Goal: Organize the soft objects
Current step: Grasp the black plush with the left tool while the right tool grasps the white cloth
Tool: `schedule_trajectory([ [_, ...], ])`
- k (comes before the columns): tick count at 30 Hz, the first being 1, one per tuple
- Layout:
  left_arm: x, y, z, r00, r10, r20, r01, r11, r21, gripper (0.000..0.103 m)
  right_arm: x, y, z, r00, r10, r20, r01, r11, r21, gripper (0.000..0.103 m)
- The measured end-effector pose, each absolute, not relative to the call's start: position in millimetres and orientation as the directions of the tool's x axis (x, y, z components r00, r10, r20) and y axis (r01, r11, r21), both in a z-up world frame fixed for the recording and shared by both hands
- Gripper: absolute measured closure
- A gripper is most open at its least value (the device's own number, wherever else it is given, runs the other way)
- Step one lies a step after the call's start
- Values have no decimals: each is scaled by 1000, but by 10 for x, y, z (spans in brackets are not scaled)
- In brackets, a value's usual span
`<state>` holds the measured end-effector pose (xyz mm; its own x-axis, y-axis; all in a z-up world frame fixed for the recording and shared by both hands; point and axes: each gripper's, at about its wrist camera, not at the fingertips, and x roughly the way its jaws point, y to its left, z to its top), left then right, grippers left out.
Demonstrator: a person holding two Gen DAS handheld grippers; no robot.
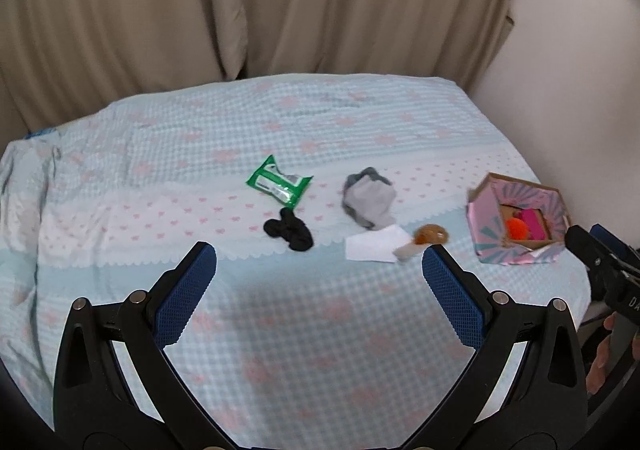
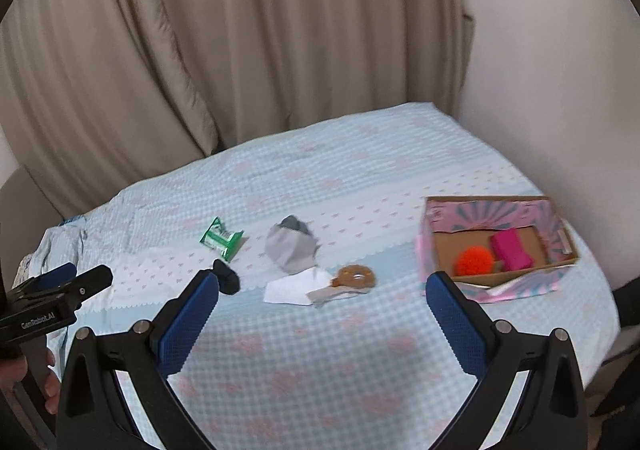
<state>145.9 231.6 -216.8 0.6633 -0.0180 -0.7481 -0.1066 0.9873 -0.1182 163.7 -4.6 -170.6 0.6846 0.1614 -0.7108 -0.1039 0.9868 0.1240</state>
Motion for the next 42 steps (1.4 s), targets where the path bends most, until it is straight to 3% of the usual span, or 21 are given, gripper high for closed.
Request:
schedule_trajectory([
  [15, 2543, 2518, -4034, 593, -23, -805, -115, 987, -113, 3, 2846, 574, -3467, 618, 252, -744, -206, 966, 156, 0],
  [20, 2865, 2504, -4445, 563, -22, -826, -108, 989, -99, 12, 3176, 664, -3864, 599, 259, -758, -235, 961, 143, 7],
  [26, 3135, 2474, -4792, 538, -19, -842, -98, 992, -85, 15, 3448, 740, -4251, 571, 256, -780, -254, 959, 129, 10],
  [31, 3222, 2464, -4871, 536, 12, -844, -104, 993, -52, 40, 3575, 828, -4435, 541, 254, -802, -288, 952, 106, 45],
  [33, 3227, 2474, -4863, 537, 26, -843, -110, 993, -40, 60, 3568, 842, -4445, 538, 255, -803, -295, 950, 104, 55],
  [36, 3217, 2526, -4845, 538, 9, -843, -114, 991, -62, 79, 3510, 847, -4415, 541, 248, -804, -299, 950, 92, 72],
  [42, 3185, 2587, -4794, 548, -17, -836, -113, 989, -95, 86, 3395, 854, -4322, 552, 248, -796, -298, 950, 89, 86],
])
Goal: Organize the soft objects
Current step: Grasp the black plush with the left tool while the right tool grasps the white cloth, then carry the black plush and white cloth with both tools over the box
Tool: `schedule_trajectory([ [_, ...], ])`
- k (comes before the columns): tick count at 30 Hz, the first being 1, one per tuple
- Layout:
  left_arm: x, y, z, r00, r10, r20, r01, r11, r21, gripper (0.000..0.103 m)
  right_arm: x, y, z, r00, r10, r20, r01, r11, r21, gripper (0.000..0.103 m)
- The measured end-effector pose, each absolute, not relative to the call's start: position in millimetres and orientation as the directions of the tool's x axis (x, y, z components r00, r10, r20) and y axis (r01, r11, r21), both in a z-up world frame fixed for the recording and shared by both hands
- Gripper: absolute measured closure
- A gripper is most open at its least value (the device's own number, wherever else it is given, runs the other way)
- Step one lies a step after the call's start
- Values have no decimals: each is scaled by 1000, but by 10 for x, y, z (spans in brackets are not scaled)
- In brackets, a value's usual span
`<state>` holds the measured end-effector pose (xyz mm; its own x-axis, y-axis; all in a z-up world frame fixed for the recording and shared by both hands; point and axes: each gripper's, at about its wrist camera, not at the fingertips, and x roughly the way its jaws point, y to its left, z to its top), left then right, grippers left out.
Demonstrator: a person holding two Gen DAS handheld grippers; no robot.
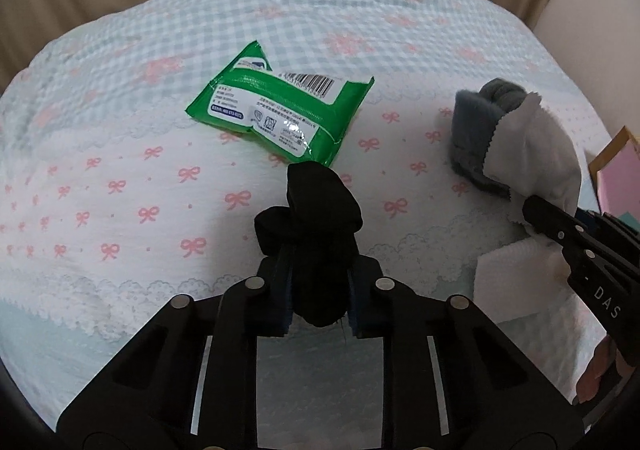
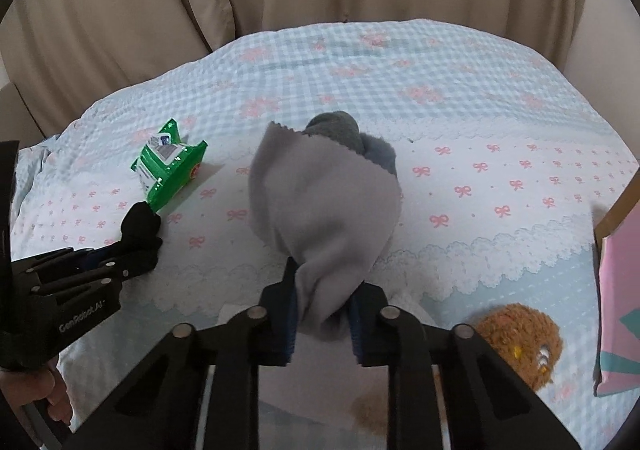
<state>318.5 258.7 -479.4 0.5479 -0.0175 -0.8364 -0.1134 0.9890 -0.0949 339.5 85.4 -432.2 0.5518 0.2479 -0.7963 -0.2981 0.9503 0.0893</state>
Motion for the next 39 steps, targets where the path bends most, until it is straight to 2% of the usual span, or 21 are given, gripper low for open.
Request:
schedule_trajectory([
  [12, 3061, 2537, -4359, 608, -42, -793, -94, 988, -124, 87, 3304, 772, -3903, 606, 250, -755, -275, 957, 97, 87],
  [18, 2981, 2471, -3979, 635, -49, -771, -82, 988, -130, 87, 3267, 701, -3578, 629, 254, -734, -263, 959, 107, 87],
  [30, 2769, 2021, -2841, 684, -88, -724, -15, 991, -135, 87, 3004, 334, -2538, 685, 249, -684, -220, 967, 131, 87],
  [39, 2593, 1190, -2052, 708, -133, -694, 55, 990, -133, 87, 2755, -449, -1876, 721, 226, -655, -155, 974, 166, 87],
])
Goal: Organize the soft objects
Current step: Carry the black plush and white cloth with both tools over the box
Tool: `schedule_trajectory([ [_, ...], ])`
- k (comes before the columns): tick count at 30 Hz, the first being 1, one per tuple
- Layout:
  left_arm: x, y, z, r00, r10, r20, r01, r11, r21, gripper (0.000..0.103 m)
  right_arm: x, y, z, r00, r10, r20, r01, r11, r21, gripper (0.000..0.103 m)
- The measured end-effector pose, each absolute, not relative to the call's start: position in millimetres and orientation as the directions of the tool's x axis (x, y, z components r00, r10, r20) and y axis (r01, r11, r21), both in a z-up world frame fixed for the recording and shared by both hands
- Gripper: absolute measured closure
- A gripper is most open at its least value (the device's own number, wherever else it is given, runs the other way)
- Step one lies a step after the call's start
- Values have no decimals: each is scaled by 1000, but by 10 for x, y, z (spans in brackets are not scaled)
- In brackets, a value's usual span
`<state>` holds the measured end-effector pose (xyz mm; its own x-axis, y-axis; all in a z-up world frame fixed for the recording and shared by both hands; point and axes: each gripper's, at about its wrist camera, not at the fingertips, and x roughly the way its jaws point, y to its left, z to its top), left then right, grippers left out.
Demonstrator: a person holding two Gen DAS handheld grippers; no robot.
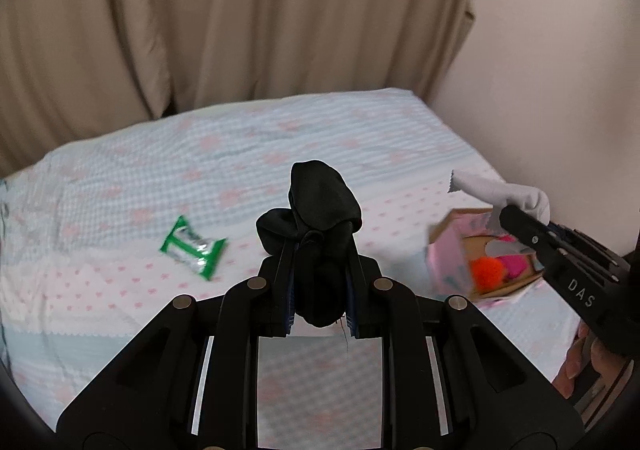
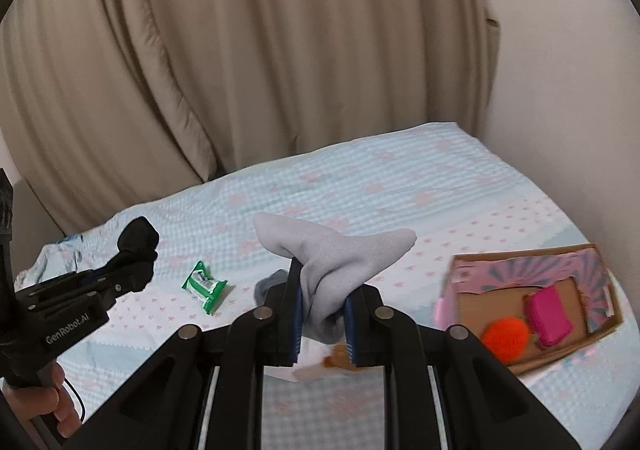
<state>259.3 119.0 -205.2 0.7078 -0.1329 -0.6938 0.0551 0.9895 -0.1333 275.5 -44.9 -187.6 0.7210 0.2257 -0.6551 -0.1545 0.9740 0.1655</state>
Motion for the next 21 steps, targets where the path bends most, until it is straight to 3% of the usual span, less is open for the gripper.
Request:
schedule_trajectory([
  [11, 2555, -347, -1720, 692, -168, -702, 76, 984, -161, 87, 2624, -1866, -1539, 714, 197, -672, -128, 980, 152, 87],
  [21, 2939, -1661, -2091, 614, -220, -758, 102, 974, -201, 87, 2819, -3031, -1745, 642, 174, -747, -112, 985, 133, 87],
])
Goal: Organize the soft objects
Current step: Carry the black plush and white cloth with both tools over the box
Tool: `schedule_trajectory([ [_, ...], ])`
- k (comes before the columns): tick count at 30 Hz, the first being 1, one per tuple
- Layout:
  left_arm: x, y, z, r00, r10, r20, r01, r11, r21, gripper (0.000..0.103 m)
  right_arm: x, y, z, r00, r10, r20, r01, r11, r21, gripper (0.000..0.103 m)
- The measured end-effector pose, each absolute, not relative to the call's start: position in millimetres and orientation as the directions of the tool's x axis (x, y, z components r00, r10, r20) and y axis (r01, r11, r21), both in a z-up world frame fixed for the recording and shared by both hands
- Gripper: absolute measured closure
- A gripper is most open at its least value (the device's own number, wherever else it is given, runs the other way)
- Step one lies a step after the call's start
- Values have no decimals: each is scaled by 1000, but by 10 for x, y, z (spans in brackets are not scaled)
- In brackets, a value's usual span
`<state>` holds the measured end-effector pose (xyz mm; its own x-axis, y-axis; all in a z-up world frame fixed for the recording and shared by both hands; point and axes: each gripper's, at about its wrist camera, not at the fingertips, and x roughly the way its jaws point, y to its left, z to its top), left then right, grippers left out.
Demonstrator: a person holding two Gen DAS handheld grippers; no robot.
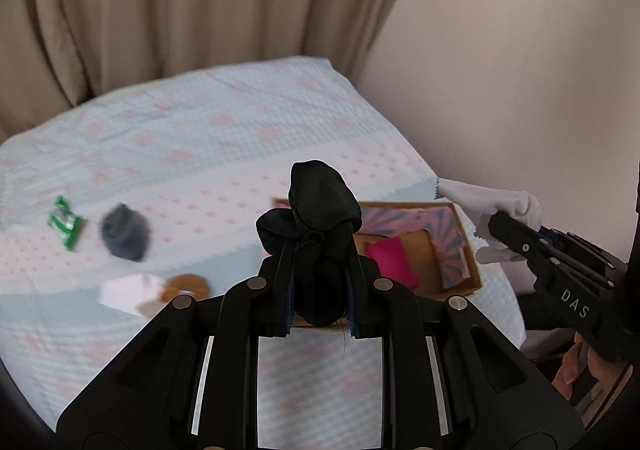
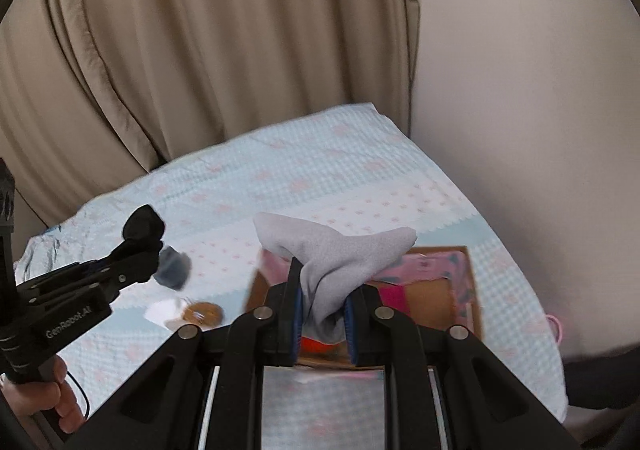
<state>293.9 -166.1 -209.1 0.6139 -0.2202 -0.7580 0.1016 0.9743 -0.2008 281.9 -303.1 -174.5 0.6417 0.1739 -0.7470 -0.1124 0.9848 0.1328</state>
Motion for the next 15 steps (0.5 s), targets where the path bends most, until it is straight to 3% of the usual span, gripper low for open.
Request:
schedule_trajectory([
  [15, 3682, -2531, -3200, 386, -198, -901, 143, 978, -154, 87, 3353, -3883, -2582, 461, 156, -874, -49, 987, 151, 87],
])
